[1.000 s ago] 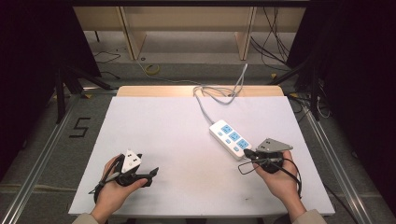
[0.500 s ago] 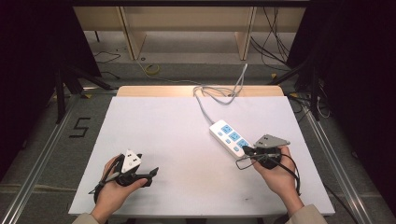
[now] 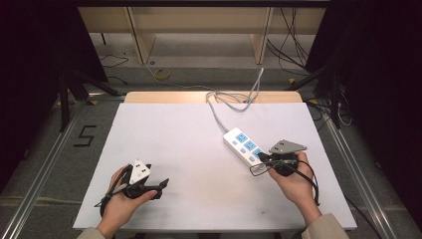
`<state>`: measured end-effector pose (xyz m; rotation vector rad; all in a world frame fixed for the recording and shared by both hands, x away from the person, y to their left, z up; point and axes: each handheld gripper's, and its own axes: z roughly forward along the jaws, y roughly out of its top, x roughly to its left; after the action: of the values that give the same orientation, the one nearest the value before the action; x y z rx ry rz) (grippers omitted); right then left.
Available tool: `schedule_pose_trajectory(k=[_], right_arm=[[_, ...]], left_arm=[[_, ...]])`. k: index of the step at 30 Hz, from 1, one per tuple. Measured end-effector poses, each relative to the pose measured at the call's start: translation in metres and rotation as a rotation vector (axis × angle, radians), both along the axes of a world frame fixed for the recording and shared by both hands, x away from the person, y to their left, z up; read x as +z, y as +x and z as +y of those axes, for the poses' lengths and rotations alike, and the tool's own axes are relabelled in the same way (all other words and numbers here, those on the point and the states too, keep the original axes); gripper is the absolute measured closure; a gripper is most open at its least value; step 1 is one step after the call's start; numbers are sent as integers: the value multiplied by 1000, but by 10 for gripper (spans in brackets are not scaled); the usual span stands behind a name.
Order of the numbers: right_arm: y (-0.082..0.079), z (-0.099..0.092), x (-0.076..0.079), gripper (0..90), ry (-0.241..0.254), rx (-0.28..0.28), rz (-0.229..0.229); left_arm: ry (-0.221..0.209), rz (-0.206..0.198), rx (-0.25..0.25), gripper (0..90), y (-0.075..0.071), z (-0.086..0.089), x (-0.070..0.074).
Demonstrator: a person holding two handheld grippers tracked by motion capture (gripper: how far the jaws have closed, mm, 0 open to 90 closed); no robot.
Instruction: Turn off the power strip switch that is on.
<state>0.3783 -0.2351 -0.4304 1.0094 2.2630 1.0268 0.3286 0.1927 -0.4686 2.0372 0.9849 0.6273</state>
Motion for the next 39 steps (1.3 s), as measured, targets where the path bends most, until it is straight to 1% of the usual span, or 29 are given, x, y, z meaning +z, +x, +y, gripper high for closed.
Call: schedule_pose_trajectory(k=[15,24,39], right_arm=[[11,5,2,900,-11,0,10],[17,6,3,900,-11,-8,29],[26,9,4,900,-20,-7,42]], left_arm=[[-1,2,1,214,0,-1,0],[2,0,0,215,0,-1,-1],[5,1,-3,216,0,-1,-1]])
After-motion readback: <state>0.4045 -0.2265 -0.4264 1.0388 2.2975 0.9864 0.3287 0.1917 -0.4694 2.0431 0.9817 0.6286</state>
